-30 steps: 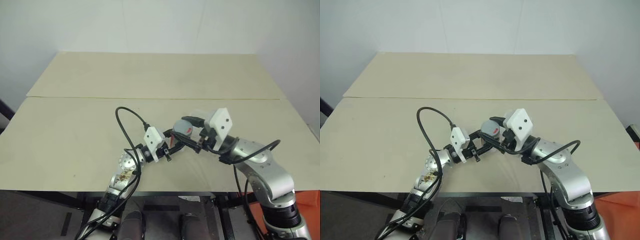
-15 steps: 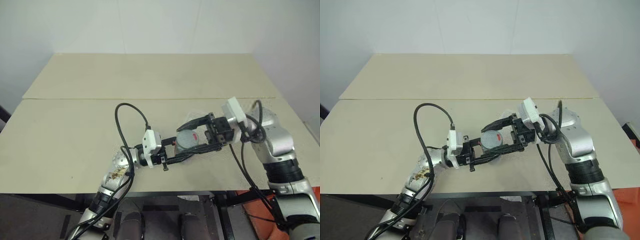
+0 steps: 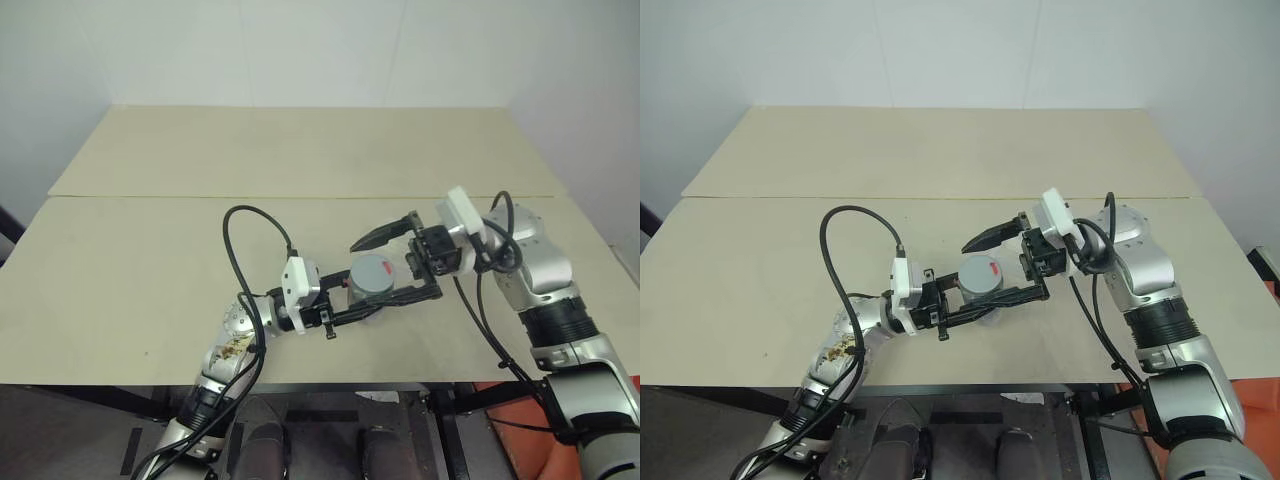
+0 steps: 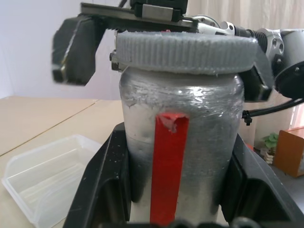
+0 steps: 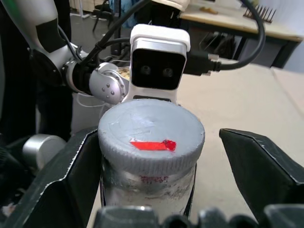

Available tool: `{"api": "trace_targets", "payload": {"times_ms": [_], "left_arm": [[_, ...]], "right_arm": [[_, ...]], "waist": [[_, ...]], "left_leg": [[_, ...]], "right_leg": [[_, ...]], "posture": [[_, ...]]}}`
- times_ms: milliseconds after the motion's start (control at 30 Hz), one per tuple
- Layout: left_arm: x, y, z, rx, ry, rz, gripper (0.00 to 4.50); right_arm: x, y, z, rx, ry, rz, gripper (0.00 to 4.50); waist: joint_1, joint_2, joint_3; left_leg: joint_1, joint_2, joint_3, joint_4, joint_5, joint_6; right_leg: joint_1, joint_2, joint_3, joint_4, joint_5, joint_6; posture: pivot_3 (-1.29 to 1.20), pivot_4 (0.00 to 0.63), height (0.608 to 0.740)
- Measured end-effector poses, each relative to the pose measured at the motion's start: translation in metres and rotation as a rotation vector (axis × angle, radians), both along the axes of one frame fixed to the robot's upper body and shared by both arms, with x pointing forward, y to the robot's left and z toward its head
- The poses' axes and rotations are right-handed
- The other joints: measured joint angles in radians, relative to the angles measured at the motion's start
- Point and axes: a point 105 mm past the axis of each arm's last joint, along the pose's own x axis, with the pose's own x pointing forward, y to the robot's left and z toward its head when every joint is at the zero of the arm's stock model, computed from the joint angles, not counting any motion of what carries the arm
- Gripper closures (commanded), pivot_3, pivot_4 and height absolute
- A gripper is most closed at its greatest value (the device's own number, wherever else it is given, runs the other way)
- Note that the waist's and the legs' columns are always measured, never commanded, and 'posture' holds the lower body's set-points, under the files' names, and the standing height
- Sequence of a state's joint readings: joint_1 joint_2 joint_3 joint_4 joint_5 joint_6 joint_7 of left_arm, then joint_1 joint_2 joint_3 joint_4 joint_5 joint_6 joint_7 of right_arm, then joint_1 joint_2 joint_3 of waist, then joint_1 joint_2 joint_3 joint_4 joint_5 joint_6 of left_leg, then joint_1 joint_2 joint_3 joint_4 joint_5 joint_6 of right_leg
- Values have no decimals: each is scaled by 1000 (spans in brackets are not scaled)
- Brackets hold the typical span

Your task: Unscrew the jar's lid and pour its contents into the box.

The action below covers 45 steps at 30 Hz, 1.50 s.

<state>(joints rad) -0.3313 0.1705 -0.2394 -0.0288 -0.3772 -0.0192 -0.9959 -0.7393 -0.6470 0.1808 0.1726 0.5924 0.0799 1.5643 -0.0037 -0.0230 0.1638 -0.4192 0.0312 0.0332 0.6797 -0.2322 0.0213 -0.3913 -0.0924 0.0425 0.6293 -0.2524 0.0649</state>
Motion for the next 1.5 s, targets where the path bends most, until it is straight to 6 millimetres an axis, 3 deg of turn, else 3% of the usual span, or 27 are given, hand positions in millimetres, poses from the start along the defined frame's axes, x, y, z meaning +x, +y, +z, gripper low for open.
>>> {"api": "trace_targets", "payload": {"times_ms": [300,433,867,1033,1167,1500], "left_arm": [[2,-1,-3,0,6,7,2578],[6,-1,-5,6,2,27,2578],[15,-5,-12,13,4,88,2578],[14,-7,-11,9,-1,84,2578],[14,-6,-11,10,-4,86,2578],[16,-3,-11,10,-4,96,2578]], "right_arm": [[-14,-25,2,-2,-72,-114,38],[-17,-30,9,36,-100,-260,38],[-36,-1,22,115,-133,-428,38],[-26,12,13,120,-104,-487,38],[-17,11,9,120,-99,-542,38],[-14,11,7,118,-78,-558,38]], "waist": [[8,0,0],[9,0,0],[12,0,0],[12,0,0],[13,0,0],[12,0,0]], "left_leg": [[0,0,0,0,0,0],[0,0,0,0,0,0],[0,0,0,0,0,0],[0,0,0,0,0,0],[0,-1,1,0,0,0],[0,-1,0,0,0,0]], "right_leg": [[0,0,0,0,0,0],[0,0,0,0,0,0],[0,0,0,0,0,0],[0,0,0,0,0,0],[0,0,0,0,0,0],[0,0,0,0,0,0]], "posture": [[0,150,740],[0,150,740],[0,150,740],[0,150,740],[0,150,740],[0,150,740]]}}
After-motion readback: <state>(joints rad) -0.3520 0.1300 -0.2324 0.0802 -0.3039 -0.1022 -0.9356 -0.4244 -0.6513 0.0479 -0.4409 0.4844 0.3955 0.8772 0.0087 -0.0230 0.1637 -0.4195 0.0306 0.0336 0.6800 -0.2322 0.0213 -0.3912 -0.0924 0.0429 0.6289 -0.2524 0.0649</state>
